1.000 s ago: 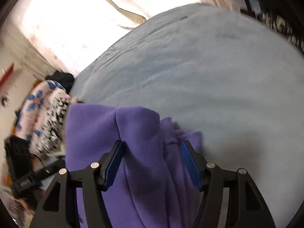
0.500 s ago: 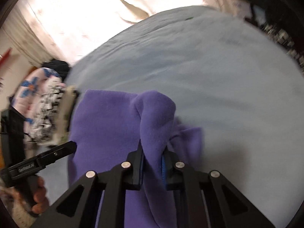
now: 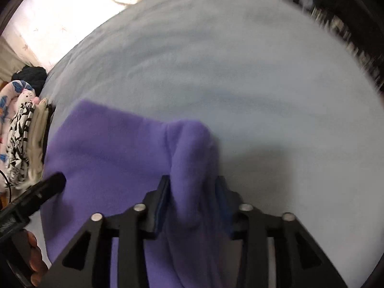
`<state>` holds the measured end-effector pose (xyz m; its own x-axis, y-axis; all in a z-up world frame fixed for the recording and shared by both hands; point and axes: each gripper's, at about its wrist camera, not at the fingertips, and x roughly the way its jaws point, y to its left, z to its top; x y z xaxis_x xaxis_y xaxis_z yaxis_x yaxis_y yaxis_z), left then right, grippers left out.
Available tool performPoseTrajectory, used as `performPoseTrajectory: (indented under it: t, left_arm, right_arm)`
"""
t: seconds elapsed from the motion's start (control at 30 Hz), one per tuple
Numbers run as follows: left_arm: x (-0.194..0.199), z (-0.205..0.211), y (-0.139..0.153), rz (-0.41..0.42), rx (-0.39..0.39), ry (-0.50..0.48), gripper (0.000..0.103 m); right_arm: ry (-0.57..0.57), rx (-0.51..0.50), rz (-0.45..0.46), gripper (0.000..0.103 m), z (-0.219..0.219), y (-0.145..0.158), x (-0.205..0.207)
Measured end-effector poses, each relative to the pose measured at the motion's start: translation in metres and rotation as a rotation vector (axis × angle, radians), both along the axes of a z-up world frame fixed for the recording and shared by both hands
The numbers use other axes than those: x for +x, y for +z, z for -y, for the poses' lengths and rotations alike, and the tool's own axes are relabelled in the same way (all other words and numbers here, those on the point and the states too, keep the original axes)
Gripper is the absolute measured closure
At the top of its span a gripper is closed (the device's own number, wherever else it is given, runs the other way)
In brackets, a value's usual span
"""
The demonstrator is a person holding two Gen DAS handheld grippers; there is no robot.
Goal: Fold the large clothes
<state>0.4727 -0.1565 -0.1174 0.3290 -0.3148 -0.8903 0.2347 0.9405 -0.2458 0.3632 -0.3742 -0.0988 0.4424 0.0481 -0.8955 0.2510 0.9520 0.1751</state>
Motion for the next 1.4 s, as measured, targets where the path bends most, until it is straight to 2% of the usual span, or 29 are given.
performPoseTrajectory:
  t: [0.13,0.2,0.23,0.3,0.37,0.4,0.47,0.6,0.8,0.9,0.97,1.07,1.3,1.4]
  left_arm:
    - [-0.003,-0.005,-0.002,-0.006,-0.025,0.009,0.012]
    - [-0.003,-0.002,-0.003,0.0,-0.023,0.014,0.012]
    - [-0.005,0.0,-0.002,0.009,-0.015,0.012,0.012]
    - [-0.005,0.003,-0.002,0.02,-0.007,0.009,0.012]
    - [-0.005,0.003,-0.002,0.026,-0.001,0.002,0.012]
    - [-0.006,0.005,-0.004,0.018,-0.002,-0.013,0.012]
    - [-0.006,0.007,-0.005,0.029,0.0,-0.02,0.012]
    - [-0.009,0.007,0.0,0.041,0.007,-0.021,0.012]
    - [-0.018,0.0,0.015,0.08,0.024,-0.007,0.012]
    - [-0.028,-0.002,0.026,0.095,0.052,0.0,0.012]
    - [-0.038,-0.004,0.034,0.103,0.117,0.02,0.012]
    - [-0.053,-0.012,0.047,0.112,0.108,0.014,0.012]
    - [-0.09,-0.036,0.082,0.171,0.086,0.001,0.012]
    - [-0.11,-0.043,0.096,0.201,0.094,-0.041,0.012]
  right_arm:
    - [0.027,-0.065,0.137,0.063,-0.021,0.035,-0.002]
    - [0.045,-0.107,0.192,0.063,-0.038,0.042,0.005]
    - [0.056,-0.097,0.21,0.063,-0.046,0.04,0.011]
    - [0.062,-0.078,0.161,0.063,-0.052,0.019,0.028]
    - [0.052,-0.116,0.038,0.074,-0.051,-0.016,0.042]
    - [0.049,-0.099,0.001,0.078,-0.047,-0.036,0.046]
    - [0.032,-0.085,0.035,0.078,-0.04,-0.04,0.039]
    - [0.045,-0.112,0.035,0.077,-0.045,-0.026,0.036]
    - [0.079,-0.081,0.072,0.074,-0.047,0.006,0.016]
    - [0.099,-0.073,0.096,0.074,-0.053,0.019,0.004]
    - [0.11,-0.064,0.11,0.074,-0.056,0.029,-0.006]
    - [0.12,-0.052,0.132,0.074,-0.06,0.046,-0.026]
    - [0.148,-0.041,0.187,0.057,-0.067,0.082,-0.069]
    - [0.169,-0.041,0.203,0.056,-0.069,0.095,-0.087]
